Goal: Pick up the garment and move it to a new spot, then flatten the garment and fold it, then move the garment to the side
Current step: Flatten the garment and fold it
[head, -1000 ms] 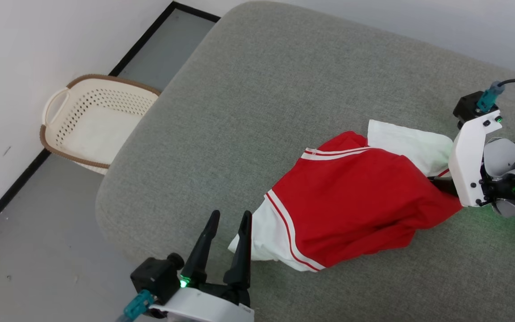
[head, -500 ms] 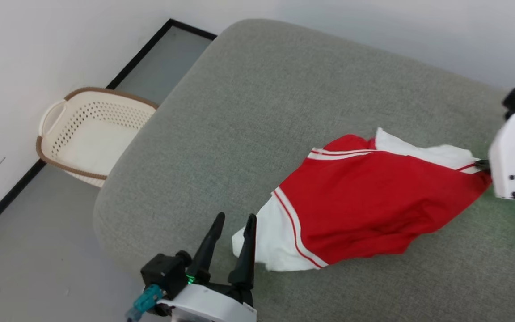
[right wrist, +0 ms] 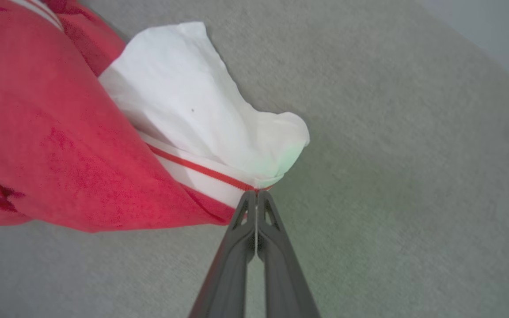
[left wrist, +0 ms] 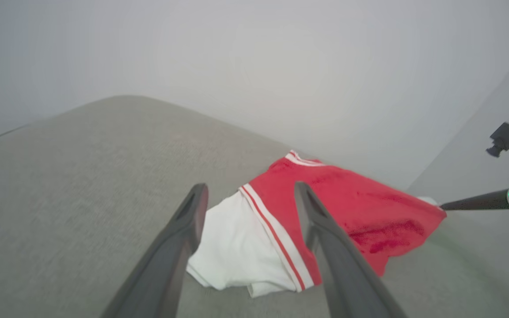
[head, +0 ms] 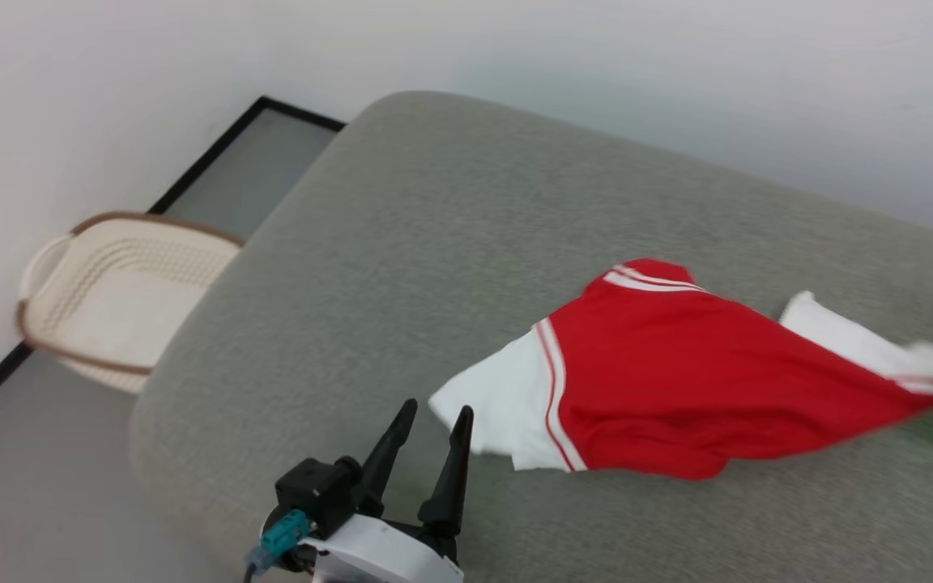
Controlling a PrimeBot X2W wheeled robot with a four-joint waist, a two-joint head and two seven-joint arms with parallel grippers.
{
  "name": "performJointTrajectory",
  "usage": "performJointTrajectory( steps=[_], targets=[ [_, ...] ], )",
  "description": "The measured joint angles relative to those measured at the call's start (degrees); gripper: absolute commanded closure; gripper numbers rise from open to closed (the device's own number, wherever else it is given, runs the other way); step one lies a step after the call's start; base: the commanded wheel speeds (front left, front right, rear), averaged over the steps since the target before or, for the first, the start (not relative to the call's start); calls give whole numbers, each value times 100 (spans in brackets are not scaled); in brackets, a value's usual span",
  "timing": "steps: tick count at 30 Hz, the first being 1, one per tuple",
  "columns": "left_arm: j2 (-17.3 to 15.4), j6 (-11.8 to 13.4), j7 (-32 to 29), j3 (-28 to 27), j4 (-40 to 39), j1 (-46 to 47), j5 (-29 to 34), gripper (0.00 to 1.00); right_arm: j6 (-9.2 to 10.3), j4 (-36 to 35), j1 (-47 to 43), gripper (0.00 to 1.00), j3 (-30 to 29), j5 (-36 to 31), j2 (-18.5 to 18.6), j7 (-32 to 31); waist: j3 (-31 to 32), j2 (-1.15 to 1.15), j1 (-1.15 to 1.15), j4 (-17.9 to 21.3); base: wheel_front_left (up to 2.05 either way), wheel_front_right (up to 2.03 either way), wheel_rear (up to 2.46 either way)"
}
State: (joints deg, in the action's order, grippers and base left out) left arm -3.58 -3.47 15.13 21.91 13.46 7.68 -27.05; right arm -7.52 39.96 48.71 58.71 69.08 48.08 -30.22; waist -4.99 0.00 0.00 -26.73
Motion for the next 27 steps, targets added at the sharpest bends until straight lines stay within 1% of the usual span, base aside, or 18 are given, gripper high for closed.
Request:
performJointTrajectory(
  steps=[5, 7, 11, 14, 16, 24, 25, 26, 27],
  targets=[
    [-25, 2, 0, -12, 15, 11, 10, 0, 0, -194, -671, 100, -75, 219, 370, 55, 67, 0, 0, 340, 0, 0, 0],
    [-47, 4, 0, -10, 11, 11, 11, 0, 0, -280, -886, 100, -107, 221, 494, 179, 86, 0, 0, 477, 0, 0, 0],
    [-74, 21, -5, 2, -13, 27, 24, 0, 0, -265, -1235, 100, -283, 333, 552, 346, 94, 0, 0, 742, 0, 0, 0],
    [-76, 27, -49, 44, -26, 72, 32, 0, 0, -175, -1456, 100, -370, 421, 500, 412, 73, 0, 0, 919, 0, 0, 0],
    [-75, 29, -69, 71, -34, 122, 34, 0, 0, -32, -1545, 100, -426, 420, 400, 459, 43, 0, 0, 1015, 0, 0, 0],
    [-79, 29, -153, 181, 59, 299, 60, 0, -11, 738, -1443, 100, -635, 234, -213, 680, -141, 0, 0, 1210, 0, 0, 0],
    [-84, 29, -158, 196, 85, 299, 60, 0, -12, 836, -1396, 98, -639, 212, -282, 678, -147, 0, 0, 1225, 0, 0, 0],
    [-87, 29, -167, 203, 107, 300, 60, 0, -12, 911, -1361, 74, -641, 170, -344, 691, -144, 0, 0, 1238, 0, 0, 0],
    [-89, 29, -178, 207, 125, 300, 60, 0, -12, 971, -1323, 31, -631, 107, -389, 743, -130, 0, 0, 1247, 0, 0, 0]
  ],
)
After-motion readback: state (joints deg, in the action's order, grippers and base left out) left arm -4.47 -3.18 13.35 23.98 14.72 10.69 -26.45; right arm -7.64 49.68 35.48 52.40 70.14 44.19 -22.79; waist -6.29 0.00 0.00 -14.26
